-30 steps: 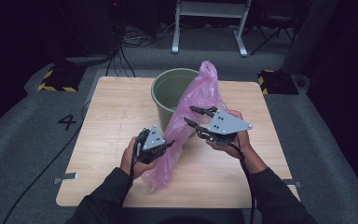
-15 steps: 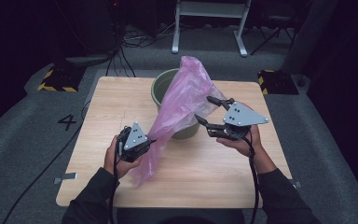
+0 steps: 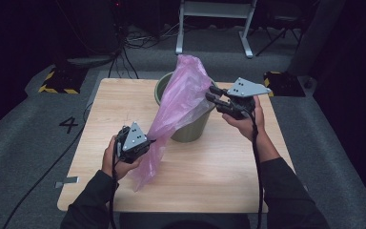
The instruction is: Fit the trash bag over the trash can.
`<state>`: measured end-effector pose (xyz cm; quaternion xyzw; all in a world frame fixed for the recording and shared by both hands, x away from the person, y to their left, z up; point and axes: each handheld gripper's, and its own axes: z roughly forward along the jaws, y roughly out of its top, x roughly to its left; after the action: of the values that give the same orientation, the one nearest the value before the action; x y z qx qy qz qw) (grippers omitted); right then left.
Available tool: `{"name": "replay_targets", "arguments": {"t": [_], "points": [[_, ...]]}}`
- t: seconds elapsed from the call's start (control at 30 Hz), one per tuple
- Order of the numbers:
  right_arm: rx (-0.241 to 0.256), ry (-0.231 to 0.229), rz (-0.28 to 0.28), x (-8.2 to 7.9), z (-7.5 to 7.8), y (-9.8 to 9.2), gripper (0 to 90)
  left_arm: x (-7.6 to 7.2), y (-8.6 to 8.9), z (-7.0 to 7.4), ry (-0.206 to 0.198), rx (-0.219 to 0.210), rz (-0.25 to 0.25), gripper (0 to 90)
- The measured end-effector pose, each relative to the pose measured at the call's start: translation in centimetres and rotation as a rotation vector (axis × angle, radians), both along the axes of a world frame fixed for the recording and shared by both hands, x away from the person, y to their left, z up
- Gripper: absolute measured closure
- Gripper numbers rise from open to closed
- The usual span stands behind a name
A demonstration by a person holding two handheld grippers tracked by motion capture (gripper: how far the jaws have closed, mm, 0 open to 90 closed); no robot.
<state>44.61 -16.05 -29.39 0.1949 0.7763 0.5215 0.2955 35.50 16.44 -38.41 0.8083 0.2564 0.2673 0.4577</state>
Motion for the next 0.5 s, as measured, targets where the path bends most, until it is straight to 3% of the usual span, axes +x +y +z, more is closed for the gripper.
{"name": "replay_targets", "arguments": {"t": [0.2,0.33,0.43,0.5], "points": [[-0.016,0.067,0.026,1.7,-0.9,0.8,86.0,0.1,0.5,0.4,-0.015,-0.010,0.027,88.5],[-0.032,0.087,0.041,2.1,-1.3,1.4,86.4,0.0,0.7,0.7,-0.026,0.007,0.049,88.5],[-0.016,0.088,0.037,2.1,-1.4,1.3,75.0,0.0,1.0,0.9,-0.032,0.012,0.065,88.5],[0.011,0.081,0.017,2.0,-1.2,0.9,65.1,0.1,1.2,1.0,-0.042,0.041,0.083,88.5]]}}
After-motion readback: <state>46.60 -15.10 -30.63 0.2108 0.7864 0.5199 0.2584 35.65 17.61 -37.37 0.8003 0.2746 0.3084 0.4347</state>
